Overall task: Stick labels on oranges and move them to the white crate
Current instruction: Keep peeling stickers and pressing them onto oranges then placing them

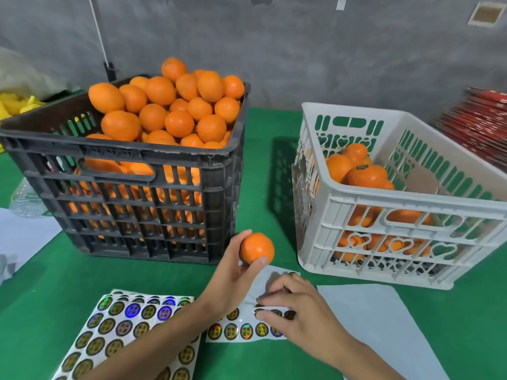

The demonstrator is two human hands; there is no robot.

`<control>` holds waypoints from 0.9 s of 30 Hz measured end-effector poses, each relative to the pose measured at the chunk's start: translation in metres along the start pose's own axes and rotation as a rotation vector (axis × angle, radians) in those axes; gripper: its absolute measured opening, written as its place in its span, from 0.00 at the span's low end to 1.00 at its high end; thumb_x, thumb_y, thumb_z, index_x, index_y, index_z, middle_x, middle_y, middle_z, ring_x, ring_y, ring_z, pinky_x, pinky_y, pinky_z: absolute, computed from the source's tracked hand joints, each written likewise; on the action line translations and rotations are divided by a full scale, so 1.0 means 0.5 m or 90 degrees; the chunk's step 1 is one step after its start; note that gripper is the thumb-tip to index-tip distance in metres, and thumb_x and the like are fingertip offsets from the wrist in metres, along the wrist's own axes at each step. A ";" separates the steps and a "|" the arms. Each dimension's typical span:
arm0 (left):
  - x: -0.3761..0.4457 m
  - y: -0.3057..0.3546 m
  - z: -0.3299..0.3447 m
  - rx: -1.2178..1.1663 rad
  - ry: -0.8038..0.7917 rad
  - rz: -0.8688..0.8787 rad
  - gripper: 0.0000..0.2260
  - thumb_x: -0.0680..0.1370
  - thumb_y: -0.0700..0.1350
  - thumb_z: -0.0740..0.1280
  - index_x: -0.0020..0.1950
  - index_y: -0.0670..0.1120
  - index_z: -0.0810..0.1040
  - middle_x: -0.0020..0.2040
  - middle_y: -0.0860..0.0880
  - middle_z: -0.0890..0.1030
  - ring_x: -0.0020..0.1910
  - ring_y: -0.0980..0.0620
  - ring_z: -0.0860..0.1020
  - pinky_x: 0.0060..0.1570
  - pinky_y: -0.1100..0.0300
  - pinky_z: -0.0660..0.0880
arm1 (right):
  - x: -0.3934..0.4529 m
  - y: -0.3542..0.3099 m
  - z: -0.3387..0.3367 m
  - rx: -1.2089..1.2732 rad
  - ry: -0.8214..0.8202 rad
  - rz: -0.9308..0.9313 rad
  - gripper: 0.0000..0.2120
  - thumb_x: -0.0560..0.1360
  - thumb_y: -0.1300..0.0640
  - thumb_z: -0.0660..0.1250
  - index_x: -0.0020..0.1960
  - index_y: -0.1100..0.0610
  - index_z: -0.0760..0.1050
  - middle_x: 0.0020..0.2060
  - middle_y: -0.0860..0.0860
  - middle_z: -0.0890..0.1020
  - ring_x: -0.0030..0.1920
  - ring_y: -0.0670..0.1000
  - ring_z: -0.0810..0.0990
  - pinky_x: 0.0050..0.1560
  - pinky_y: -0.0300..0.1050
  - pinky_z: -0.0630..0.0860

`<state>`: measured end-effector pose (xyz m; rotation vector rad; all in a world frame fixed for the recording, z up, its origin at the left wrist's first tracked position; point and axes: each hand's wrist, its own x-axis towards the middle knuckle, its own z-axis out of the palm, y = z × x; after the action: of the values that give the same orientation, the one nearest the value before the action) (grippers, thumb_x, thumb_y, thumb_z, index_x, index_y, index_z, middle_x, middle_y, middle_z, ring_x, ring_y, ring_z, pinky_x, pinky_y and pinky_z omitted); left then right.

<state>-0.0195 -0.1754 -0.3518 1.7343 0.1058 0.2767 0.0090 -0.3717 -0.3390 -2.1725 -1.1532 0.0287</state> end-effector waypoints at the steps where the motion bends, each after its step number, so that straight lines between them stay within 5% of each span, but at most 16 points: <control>1: -0.002 0.001 0.000 0.013 -0.006 0.005 0.28 0.77 0.59 0.71 0.74 0.61 0.62 0.65 0.61 0.72 0.62 0.59 0.78 0.60 0.65 0.75 | 0.002 -0.004 0.000 0.060 -0.002 0.042 0.13 0.75 0.35 0.70 0.54 0.41 0.84 0.50 0.37 0.77 0.55 0.43 0.75 0.59 0.47 0.71; 13: -0.013 -0.004 0.006 0.075 -0.026 0.039 0.28 0.80 0.55 0.69 0.75 0.64 0.59 0.68 0.56 0.70 0.60 0.53 0.81 0.62 0.57 0.78 | 0.055 -0.029 -0.046 0.164 -0.207 0.193 0.06 0.71 0.47 0.74 0.48 0.45 0.82 0.45 0.45 0.80 0.43 0.43 0.78 0.48 0.44 0.77; 19: -0.009 -0.010 0.005 0.099 -0.013 0.055 0.27 0.81 0.54 0.68 0.75 0.64 0.58 0.67 0.55 0.70 0.59 0.55 0.81 0.58 0.66 0.76 | 0.049 -0.025 -0.040 0.081 -0.165 0.148 0.07 0.72 0.44 0.72 0.49 0.44 0.79 0.40 0.42 0.76 0.41 0.43 0.75 0.45 0.43 0.73; 24: -0.010 -0.010 0.004 0.111 -0.017 0.054 0.27 0.81 0.56 0.67 0.76 0.63 0.57 0.65 0.52 0.72 0.57 0.53 0.82 0.61 0.58 0.78 | 0.036 -0.023 -0.033 0.009 -0.156 0.097 0.19 0.69 0.31 0.71 0.50 0.43 0.76 0.42 0.42 0.73 0.46 0.43 0.71 0.52 0.39 0.67; 27: -0.011 -0.011 0.005 0.121 -0.016 0.058 0.27 0.81 0.57 0.67 0.76 0.63 0.57 0.67 0.53 0.71 0.59 0.53 0.81 0.62 0.56 0.78 | 0.039 -0.021 -0.033 0.035 -0.135 0.087 0.16 0.72 0.35 0.73 0.50 0.46 0.78 0.40 0.43 0.74 0.42 0.43 0.71 0.46 0.38 0.63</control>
<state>-0.0236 -0.1778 -0.3582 1.9333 0.0355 0.3189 0.0185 -0.3621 -0.3147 -2.2356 -1.1027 0.3543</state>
